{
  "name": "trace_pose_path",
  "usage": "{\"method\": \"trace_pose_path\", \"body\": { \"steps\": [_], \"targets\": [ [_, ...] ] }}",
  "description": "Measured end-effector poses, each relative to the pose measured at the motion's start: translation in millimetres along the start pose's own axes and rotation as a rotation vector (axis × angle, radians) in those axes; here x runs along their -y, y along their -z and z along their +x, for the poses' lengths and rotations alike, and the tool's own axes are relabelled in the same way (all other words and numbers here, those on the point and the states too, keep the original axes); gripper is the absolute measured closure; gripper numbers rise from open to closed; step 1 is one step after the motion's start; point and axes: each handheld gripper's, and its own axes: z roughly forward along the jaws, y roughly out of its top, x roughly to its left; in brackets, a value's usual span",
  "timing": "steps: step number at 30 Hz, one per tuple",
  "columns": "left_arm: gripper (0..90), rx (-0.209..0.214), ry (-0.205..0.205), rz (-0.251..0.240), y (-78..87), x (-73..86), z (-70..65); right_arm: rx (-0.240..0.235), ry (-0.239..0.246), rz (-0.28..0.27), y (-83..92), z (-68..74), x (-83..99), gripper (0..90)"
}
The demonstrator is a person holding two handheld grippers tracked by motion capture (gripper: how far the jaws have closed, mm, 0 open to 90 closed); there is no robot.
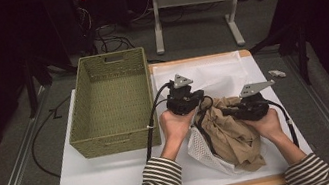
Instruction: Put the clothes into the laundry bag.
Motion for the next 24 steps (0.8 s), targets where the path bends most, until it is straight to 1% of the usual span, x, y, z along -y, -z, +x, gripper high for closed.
{"method": "trace_pose_path", "body": {
  "steps": [1,3,4,5,6,7,8,9,11,12,13,14,15,17,19,20,21,22,24],
  "targets": [
    [89.2,-0.007,-0.003,0.005,-1.6,-0.4,0.2,0.005,0.021,-0.002,3.5,4.8,-0.2,83.1],
    [89.2,-0.010,-0.003,0.010,-3.6,-1.2,-0.2,0.000,0.074,-0.021,14.2,21.6,-1.5,83.3],
    [89.2,-0.009,-0.001,0.008,-4.3,-1.9,-0.5,-0.004,0.089,-0.020,16.2,24.8,-2.0,83.3],
    [89.2,-0.007,0.000,0.007,-4.6,-2.8,-0.8,-0.006,0.111,-0.022,18.8,31.7,-3.2,83.3],
    [89.3,-0.004,-0.001,0.003,-4.7,-4.2,-1.8,-0.007,0.133,-0.012,19.9,37.8,-4.4,83.3],
    [89.3,0.001,-0.001,0.000,-4.4,-5.1,-2.8,-0.009,0.156,0.007,19.3,44.4,-5.7,83.3],
    [89.3,0.011,-0.003,-0.008,-3.8,-6.3,-4.5,-0.011,0.162,0.018,17.7,47.8,-6.2,83.2],
    [89.3,0.029,-0.001,-0.018,-2.2,-7.3,-7.3,-0.013,0.175,0.032,14.6,50.8,-6.9,83.2],
    [89.3,0.053,-0.013,-0.035,0.2,-8.9,-12.9,0.003,0.187,0.067,5.0,54.9,-7.4,83.2],
    [89.3,0.059,-0.021,-0.037,1.4,-9.8,-15.2,0.008,0.184,0.080,-0.1,55.0,-7.2,83.2],
    [89.4,0.074,-0.033,-0.046,3.7,-11.4,-19.1,0.016,0.181,0.093,-3.9,54.5,-7.3,83.2],
    [89.3,0.084,-0.037,-0.054,5.2,-12.5,-21.8,0.037,0.169,0.116,-10.1,52.5,-7.3,83.2],
    [89.4,0.089,-0.054,-0.061,7.7,-13.9,-25.6,0.055,0.163,0.128,-14.2,50.1,-7.3,83.2],
    [89.4,0.093,-0.088,-0.071,12.7,-15.5,-33.1,0.085,0.123,0.151,-25.1,40.3,-6.6,83.2],
    [89.4,0.091,-0.107,-0.070,16.5,-15.2,-37.2,0.124,0.091,0.159,-33.0,29.4,-5.7,83.1],
    [89.4,0.075,-0.118,-0.059,17.0,-14.4,-38.0,0.146,0.061,0.152,-36.6,23.4,-5.3,83.0],
    [89.4,0.064,-0.124,-0.051,16.8,-13.5,-37.6,0.165,0.042,0.149,-38.3,18.3,-4.9,82.4],
    [89.4,0.053,-0.125,-0.043,16.1,-12.0,-36.1,0.177,0.036,0.139,-39.3,15.7,-4.8,81.5],
    [89.3,0.049,-0.109,-0.037,15.3,-8.7,-31.7,0.174,0.022,0.121,-38.4,12.5,-4.3,75.0]
  ]
}}
